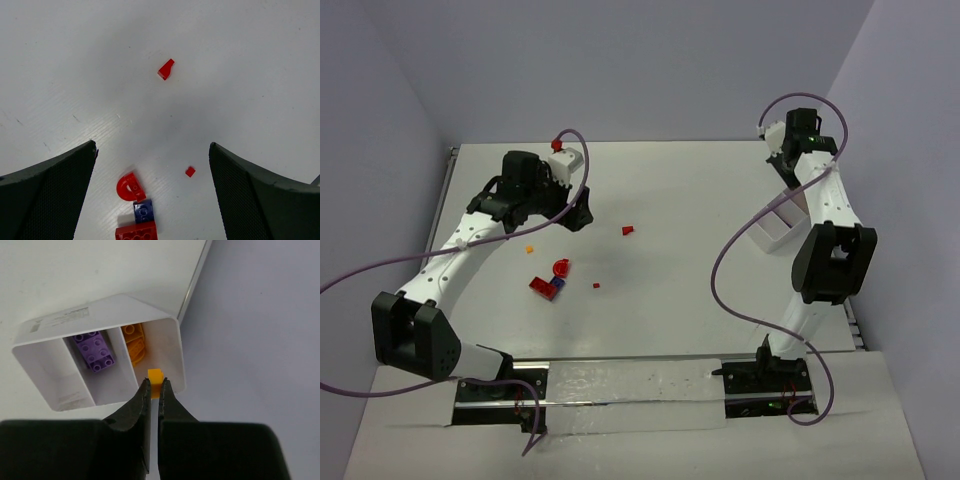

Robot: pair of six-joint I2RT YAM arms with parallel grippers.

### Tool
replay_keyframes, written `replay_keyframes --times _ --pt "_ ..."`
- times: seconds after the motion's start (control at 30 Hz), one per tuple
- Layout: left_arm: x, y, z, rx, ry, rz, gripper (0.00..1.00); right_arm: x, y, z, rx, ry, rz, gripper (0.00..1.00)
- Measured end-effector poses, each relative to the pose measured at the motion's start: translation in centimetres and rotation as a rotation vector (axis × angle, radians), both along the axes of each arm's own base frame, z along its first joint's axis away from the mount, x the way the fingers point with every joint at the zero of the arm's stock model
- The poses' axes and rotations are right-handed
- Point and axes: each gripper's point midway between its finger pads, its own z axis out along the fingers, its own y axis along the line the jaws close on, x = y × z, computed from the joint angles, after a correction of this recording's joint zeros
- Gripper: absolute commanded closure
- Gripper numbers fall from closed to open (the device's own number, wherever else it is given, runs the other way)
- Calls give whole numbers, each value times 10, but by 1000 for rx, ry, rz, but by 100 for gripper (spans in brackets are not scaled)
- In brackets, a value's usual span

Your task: Sort the legos into containers by color

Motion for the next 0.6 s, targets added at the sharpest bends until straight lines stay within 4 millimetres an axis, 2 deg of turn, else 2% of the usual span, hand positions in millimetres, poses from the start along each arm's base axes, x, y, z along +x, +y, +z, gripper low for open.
replay_keyframes --times 0.3,0.4,0.5,0.6 --pt "0 0 1 -8 5 9 1 4 -24 -23 -48 46 -39 92" --pt "0 0 2 -8 4 9 1 4 -29 -25 -54 48 -46 89" --pt "1 0 2 -9 3 9 1 5 -32 -25 -58 45 -50 80" --pt "1 0 2 -8 3 10 1 5 -32 -26 -58 46 -48 76"
